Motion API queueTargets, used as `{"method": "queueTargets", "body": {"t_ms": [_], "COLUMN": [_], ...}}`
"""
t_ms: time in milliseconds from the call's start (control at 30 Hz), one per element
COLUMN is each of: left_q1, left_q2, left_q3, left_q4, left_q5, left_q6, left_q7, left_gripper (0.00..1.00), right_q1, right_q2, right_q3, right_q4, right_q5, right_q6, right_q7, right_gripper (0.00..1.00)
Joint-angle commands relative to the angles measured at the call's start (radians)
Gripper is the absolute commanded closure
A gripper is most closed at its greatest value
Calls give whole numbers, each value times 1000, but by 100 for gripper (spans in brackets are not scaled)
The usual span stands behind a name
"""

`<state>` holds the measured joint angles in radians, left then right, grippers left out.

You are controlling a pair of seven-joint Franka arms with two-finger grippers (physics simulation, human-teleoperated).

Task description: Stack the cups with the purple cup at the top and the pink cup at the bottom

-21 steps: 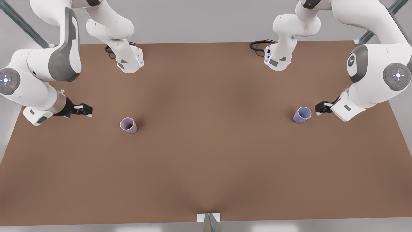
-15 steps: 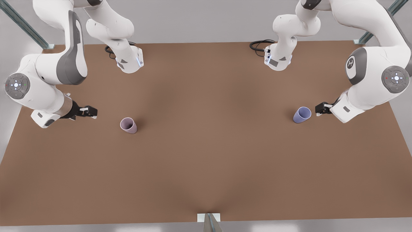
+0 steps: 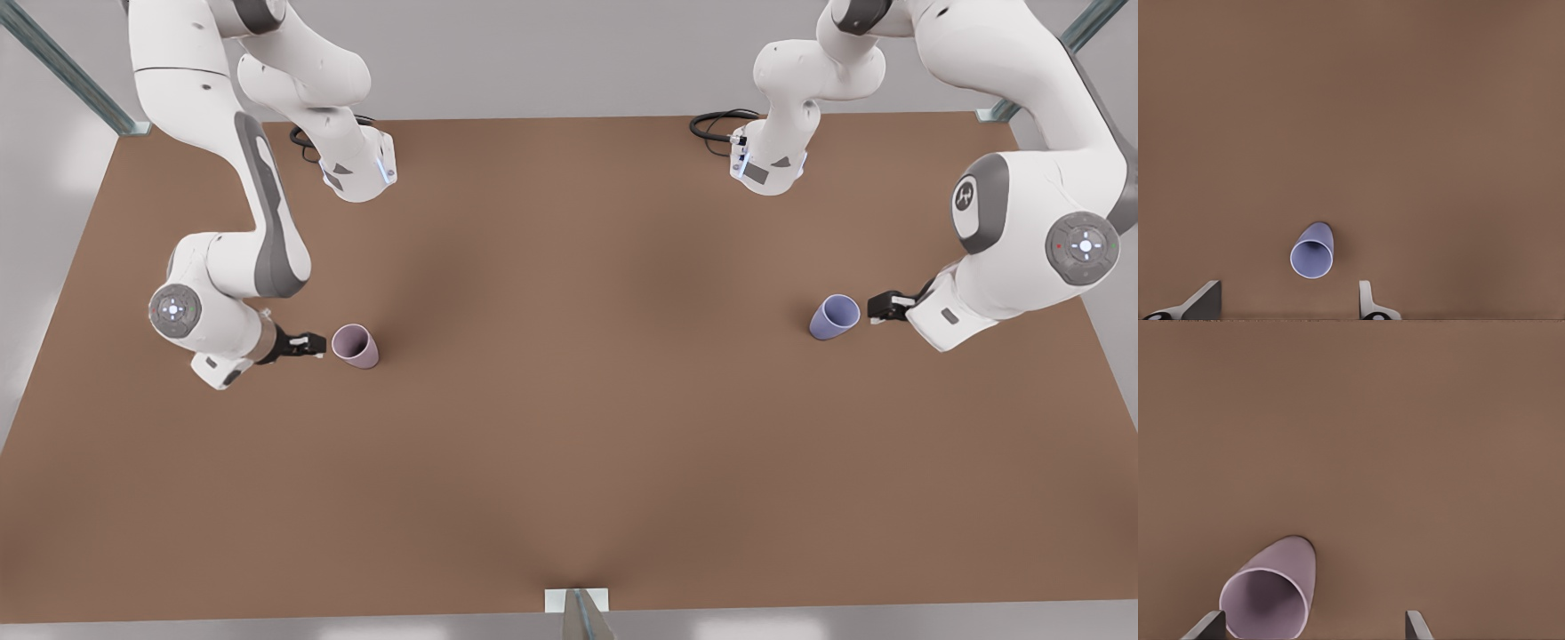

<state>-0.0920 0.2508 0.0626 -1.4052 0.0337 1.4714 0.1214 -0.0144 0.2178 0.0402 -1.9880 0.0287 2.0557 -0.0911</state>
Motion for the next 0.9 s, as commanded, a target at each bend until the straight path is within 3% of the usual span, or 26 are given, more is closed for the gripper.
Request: {"method": "queueTargets", "body": {"t_ms": [0, 367, 700, 867], "left_q1": [0, 1, 1, 8], "left_q2": [-1, 5, 18, 21], "left_q3": [0, 0, 2, 2], "left_q4": [0, -1, -1, -1], "left_q5": [2, 2, 2, 0], "left_q6": [-6, -9, -14, -3], "left_q7": [20, 20, 18, 17], "left_gripper": [0, 0, 0, 0], "right_q1": [-1, 17, 24, 31], "right_q2": [8, -28, -9, 15], "right_q3": [-3, 1, 1, 1], "right_q4": [-8, -235, -285, -315], "right_q5": [34, 33, 34, 34], "right_q6": [116, 290, 350, 380], "right_q7": [-87, -98, -159, -161], "right_gripper": [0, 0, 0, 13]}}
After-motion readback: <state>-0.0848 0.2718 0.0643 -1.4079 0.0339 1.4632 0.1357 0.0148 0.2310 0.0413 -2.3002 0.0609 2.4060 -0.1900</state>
